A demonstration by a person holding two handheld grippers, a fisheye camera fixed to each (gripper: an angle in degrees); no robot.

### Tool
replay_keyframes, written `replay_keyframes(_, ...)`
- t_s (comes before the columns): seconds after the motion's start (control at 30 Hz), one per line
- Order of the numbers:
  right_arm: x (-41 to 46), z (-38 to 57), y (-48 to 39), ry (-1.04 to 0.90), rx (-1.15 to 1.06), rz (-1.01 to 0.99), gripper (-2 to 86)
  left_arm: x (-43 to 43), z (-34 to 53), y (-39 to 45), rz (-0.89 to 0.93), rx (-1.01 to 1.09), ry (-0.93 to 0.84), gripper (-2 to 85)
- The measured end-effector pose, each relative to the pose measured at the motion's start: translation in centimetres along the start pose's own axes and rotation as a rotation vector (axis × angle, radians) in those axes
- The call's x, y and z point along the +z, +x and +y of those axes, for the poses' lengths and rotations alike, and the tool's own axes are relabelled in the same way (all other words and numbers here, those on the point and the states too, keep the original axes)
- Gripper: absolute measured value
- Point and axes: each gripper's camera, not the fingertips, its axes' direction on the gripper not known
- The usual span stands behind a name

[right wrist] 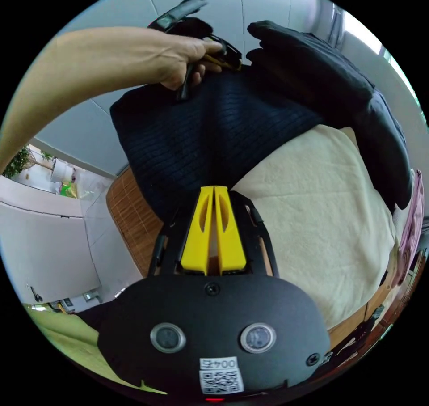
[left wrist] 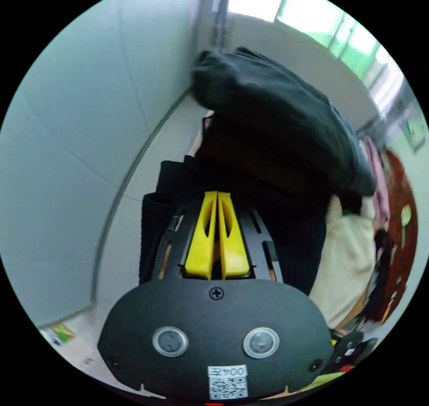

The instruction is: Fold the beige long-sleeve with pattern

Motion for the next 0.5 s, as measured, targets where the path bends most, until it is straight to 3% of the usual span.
replay_keyframes(0.07, 0.2, -0.1, 1.4, -0.025, 0.023, -0.061, -0.6, 3.4, 1.3, -5.4, 0.143, -0.156, 0.021, 0.2)
replay_keyframes(0.13, -0.2, -0.2, 2.3, -0.036, 0.031, -0.097, -0.7, 7.6, 3.5, -11.1, 0.430, -0.304, 0.059, 0.2)
replay_keyframes(0.23, -4.1, 2.0, 4.3, 0.109, 0.114, -0.174, -0.7, 9.3, 7.7, -14.4, 0.648, -0.314, 0.176, 0.1)
replay_keyframes(0.37, -9.3, 10.1, 8.9, 0.256, 0.364, -0.380, -0.7, 9.1, 16.8, -11.6, 0.518, 0.037, 0.120, 0.1)
replay_keyframes(0.5, -13.8, 18.3, 12.1, 0.387, 0.583, -0.471, -0.7, 11.1, 33.5, -6.0, 0.358, 0.304, 0.069, 0.4)
